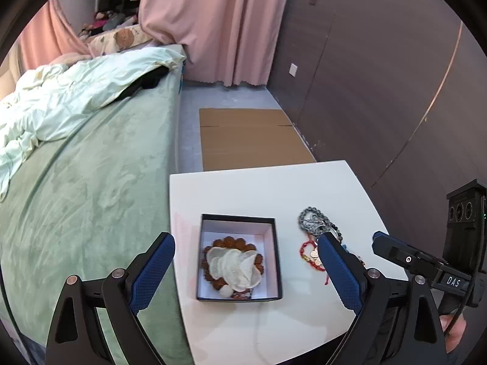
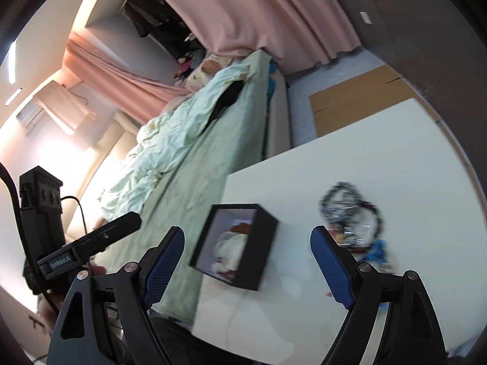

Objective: Organize jewelry
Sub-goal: 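Lower the white cloth into the black box and open the right tool, then grasp the grey bead bracelet with the left tool while the right tool grasps the blue braided bracelet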

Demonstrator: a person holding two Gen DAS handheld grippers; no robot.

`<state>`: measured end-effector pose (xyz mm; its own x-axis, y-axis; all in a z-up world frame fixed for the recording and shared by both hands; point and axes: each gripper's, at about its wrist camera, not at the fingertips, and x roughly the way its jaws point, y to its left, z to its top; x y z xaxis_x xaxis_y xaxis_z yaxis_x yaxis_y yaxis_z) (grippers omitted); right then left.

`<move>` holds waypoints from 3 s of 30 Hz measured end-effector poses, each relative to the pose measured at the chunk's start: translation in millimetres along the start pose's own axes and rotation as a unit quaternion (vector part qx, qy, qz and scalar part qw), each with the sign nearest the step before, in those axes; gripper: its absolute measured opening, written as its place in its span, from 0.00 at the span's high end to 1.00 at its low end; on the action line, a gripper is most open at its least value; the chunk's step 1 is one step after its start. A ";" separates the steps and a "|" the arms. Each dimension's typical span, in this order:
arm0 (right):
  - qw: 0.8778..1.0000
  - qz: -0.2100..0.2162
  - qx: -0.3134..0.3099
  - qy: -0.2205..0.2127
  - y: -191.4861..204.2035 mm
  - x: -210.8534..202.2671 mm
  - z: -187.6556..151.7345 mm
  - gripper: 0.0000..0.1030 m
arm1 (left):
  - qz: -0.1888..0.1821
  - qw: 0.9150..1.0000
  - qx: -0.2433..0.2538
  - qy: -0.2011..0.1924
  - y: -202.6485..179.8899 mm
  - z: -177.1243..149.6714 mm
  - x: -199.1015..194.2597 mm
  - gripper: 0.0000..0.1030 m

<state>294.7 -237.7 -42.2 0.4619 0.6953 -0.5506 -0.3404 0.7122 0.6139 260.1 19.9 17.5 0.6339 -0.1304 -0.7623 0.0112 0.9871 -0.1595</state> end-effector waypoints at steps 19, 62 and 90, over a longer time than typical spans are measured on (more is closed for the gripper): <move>0.992 -0.080 0.049 0.090 -87.7 1.6 -18.0 0.39 | -0.036 0.998 0.053 0.028 -69.0 -12.4 34.0 0.30; 0.993 -0.023 0.114 0.012 -131.5 -34.2 9.9 0.88 | 0.012 0.966 0.226 0.126 -158.0 -23.7 180.5 0.71; 0.996 0.002 0.083 -0.023 -81.9 -35.7 16.7 0.88 | -0.060 0.988 0.130 0.052 -103.8 18.7 101.8 0.90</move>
<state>319.8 -322.5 -63.4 0.4995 0.6908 -0.5228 -0.2044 0.6804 0.7038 337.9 -94.1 -31.8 0.5327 -0.2437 -0.8104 0.2883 0.9526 -0.0969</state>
